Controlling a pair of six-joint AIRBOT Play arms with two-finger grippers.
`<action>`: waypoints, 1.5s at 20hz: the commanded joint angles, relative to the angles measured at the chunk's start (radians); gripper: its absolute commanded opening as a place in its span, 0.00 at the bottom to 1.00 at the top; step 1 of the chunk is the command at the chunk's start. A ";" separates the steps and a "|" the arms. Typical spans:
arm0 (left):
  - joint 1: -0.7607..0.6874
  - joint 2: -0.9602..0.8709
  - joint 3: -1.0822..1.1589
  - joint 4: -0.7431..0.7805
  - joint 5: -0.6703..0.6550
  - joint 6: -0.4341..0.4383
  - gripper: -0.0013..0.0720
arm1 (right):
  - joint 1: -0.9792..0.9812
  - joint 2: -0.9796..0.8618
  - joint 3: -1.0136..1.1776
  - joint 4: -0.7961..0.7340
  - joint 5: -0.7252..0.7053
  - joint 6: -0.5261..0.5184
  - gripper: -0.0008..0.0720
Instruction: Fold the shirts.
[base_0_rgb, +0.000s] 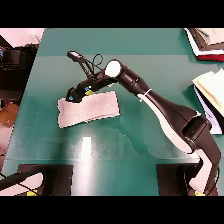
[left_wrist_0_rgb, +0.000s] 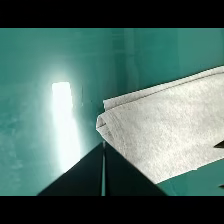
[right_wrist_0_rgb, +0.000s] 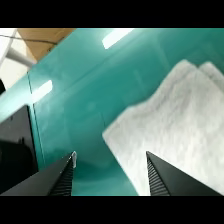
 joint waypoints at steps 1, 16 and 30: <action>0.002 0.002 0.001 -0.001 -0.005 0.001 0.05 | -0.083 0.059 -0.119 -0.037 0.142 0.005 0.70; 0.002 0.001 0.001 -0.005 0.031 0.001 0.05 | -0.437 0.191 -0.710 0.143 -0.035 0.047 0.97; 0.002 0.001 0.001 -0.005 0.019 0.002 0.05 | -0.214 -0.050 -0.393 0.245 -0.054 0.016 0.03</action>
